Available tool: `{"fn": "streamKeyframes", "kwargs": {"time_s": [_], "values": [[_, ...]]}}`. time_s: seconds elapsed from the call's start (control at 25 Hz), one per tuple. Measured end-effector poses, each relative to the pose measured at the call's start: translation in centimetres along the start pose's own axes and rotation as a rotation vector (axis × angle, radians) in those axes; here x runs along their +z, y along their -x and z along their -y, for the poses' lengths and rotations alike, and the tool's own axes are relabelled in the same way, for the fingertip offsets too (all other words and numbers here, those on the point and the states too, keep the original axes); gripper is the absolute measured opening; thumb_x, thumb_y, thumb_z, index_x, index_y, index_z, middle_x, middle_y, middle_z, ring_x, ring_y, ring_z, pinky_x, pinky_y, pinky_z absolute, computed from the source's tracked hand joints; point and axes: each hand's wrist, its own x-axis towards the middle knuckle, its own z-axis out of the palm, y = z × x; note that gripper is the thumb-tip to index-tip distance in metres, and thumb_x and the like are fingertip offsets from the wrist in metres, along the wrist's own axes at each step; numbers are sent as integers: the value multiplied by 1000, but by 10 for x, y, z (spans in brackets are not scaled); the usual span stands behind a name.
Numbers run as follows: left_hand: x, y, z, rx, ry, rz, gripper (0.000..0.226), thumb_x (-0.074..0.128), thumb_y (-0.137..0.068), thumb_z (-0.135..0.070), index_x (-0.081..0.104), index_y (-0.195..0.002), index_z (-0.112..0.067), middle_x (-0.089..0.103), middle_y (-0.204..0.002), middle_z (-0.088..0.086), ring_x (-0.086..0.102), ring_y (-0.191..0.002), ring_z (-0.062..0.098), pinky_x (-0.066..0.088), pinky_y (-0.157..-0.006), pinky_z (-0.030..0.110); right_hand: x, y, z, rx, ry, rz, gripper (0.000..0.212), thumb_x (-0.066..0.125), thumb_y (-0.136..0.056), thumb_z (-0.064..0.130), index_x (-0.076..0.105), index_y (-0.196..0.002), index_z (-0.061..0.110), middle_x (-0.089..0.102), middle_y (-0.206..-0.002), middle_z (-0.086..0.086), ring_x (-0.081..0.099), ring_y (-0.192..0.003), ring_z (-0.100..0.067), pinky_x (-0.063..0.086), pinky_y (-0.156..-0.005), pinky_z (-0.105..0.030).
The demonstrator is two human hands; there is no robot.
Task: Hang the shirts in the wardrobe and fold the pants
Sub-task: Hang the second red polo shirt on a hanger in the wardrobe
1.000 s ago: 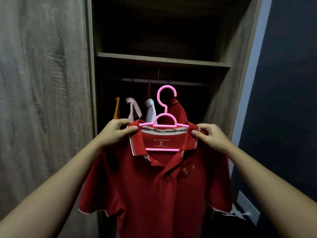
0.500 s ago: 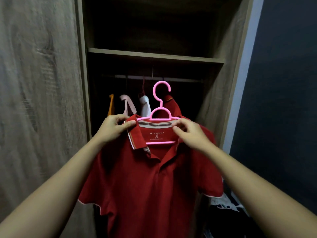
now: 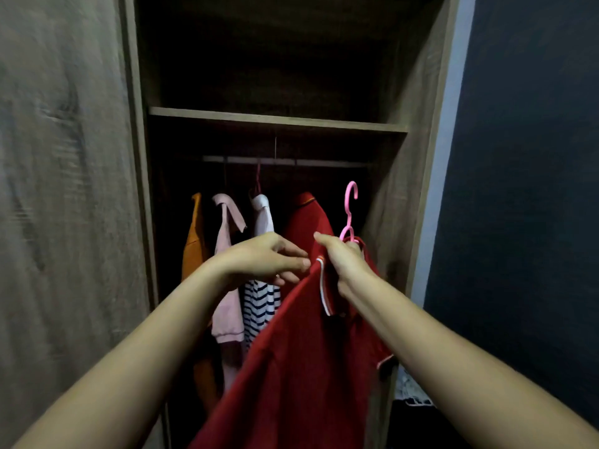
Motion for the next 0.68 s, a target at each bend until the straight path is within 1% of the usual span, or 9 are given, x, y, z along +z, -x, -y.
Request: {"fn": "streamKeyframes", "kwargs": {"time_s": [0.08, 0.12, 0.16, 0.24, 0.32, 0.4, 0.48, 0.56, 0.68], "values": [[5, -20, 4, -17, -19, -200, 33, 58, -92, -19, 59, -122, -7, 69, -91, 1, 67, -79, 11, 50, -63, 15, -17, -11, -1, -23, 118, -64, 49, 73, -63, 34, 62, -101, 5, 69, -95, -12, 66, -90, -28, 53, -89, -39], [7, -32, 8, -8, -75, -304, 36, 59, -91, -20, 58, -124, -6, 70, -100, 4, 68, -86, 14, 53, -71, 19, -26, -17, -2, -30, 183, -97, 37, 74, -65, 30, 62, -90, 6, 67, -85, -10, 66, -82, -26, 53, -83, -38], [10, -45, 11, 4, -152, -387, 38, 59, -90, -21, 58, -125, -6, 70, -107, 7, 68, -94, 16, 52, -83, 24, -35, -25, -3, -44, 264, -129, 32, 73, -65, 29, 61, -84, 7, 65, -79, -9, 64, -77, -26, 53, -78, -37], [20, -74, 15, 27, -308, -468, 39, 57, -90, -21, 58, -126, -7, 66, -120, 10, 62, -111, 22, 44, -100, 29, -51, -40, -4, -87, 458, -178, 31, 69, -67, 33, 64, -84, 7, 61, -75, -9, 60, -73, -24, 51, -71, -35], [31, -105, 19, 57, -451, -481, 40, 54, -90, -21, 56, -128, -10, 62, -125, 13, 56, -119, 29, 41, -102, 35, -62, -48, -3, -143, 693, -204, 38, 60, -76, 43, 65, -87, 7, 60, -75, -9, 59, -73, -25, 48, -68, -33], [40, -143, 23, 64, -562, -473, 45, 52, -90, -21, 50, -134, -15, 59, -126, 17, 53, -118, 36, 42, -98, 40, -74, -50, 3, -217, 874, -202, 44, 51, -84, 51, 66, -91, 10, 67, -85, -13, 64, -84, -31, 52, -75, -34], [46, -179, 27, 10, -625, -449, 51, 49, -91, -24, 39, -141, -24, 50, -129, 18, 52, -115, 40, 43, -94, 44, -86, -57, 11, -319, 991, -176, 40, 48, -89, 45, 66, -97, 10, 69, -98, -16, 63, -96, -35, 52, -83, -41], [49, -210, 31, -62, -666, -416, 53, 45, -95, -31, 28, -145, -34, 39, -133, 17, 50, -115, 42, 43, -92, 47, -94, -69, 19, -388, 1076, -135, 37, 48, -91, 39, 65, -100, 7, 68, -101, -18, 62, -98, -37, 51, -85, -45], [49, -244, 42, -129, -746, -423, 52, 39, -97, -44, 22, -146, -38, 28, -140, 17, 43, -120, 40, 42, -93, 47, -100, -96, 30, -427, 1138, -98, 31, 55, -88, 35, 65, -99, 7, 69, -97, -15, 62, -96, -34, 51, -82, -40]]}}
